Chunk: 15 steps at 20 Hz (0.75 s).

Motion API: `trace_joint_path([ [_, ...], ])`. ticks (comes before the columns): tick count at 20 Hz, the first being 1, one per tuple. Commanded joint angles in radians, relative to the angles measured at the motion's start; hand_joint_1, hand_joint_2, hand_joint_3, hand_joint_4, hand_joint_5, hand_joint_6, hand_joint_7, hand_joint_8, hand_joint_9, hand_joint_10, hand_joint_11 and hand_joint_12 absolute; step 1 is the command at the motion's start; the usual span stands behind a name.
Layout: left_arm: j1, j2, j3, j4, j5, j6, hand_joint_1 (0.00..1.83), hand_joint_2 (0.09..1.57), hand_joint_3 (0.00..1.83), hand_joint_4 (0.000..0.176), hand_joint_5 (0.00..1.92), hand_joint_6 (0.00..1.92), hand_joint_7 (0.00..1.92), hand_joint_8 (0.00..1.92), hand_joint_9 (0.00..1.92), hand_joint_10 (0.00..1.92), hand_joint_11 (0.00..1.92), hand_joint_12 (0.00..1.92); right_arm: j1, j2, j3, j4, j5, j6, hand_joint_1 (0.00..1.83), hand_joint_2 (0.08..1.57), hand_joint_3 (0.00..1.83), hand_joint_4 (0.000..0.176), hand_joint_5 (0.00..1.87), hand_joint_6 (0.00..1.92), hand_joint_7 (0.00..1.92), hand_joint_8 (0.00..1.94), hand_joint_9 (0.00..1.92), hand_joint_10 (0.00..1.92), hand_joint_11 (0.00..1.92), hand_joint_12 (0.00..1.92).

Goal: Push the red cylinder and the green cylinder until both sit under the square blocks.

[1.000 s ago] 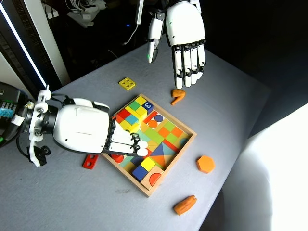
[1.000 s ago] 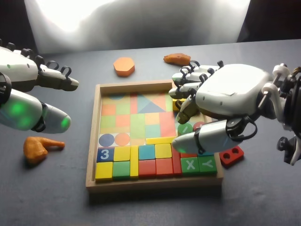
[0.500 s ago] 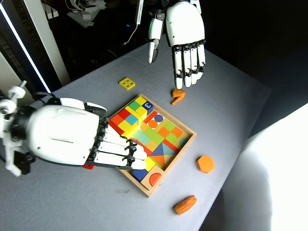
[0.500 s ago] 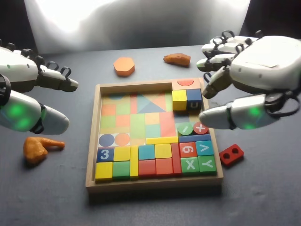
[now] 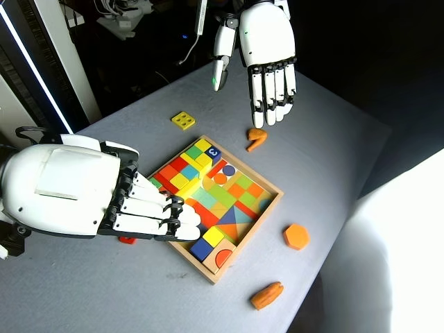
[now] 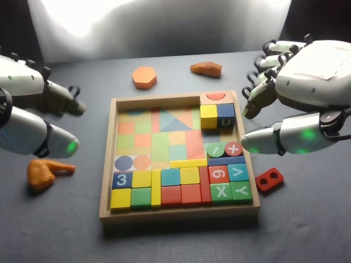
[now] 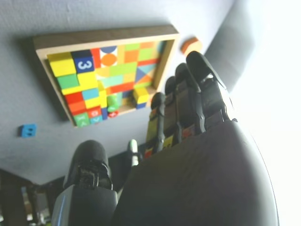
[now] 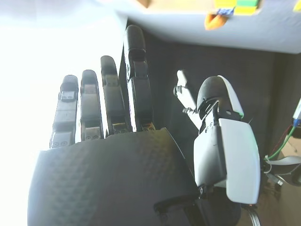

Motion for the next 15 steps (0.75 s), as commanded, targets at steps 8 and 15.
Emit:
trace_joint_path([
  [8, -0.013, 0.007, 0.002, 0.016, -0.076, 0.003, 0.51, 1.34, 0.00, 0.000, 0.98, 0.12, 0.92, 0.85, 0.75, 1.39, 0.53, 1.80, 0.010, 0.006, -0.002, -0.005, 0.103, -0.003, 0.12, 1.22, 0.00, 0.000, 0.65, 1.07, 0.87, 0.96, 0.73, 1.46, 0.48, 1.92],
  [15, -0.010, 0.007, 0.000, 0.016, -0.074, 0.003, 0.48, 1.34, 0.00, 0.000, 0.96, 0.11, 0.85, 0.99, 0.72, 1.46, 0.53, 1.82, 0.010, 0.004, -0.003, -0.005, 0.100, -0.008, 0.12, 1.23, 0.00, 0.000, 0.65, 1.09, 0.83, 1.04, 0.67, 1.54, 0.42, 1.92],
])
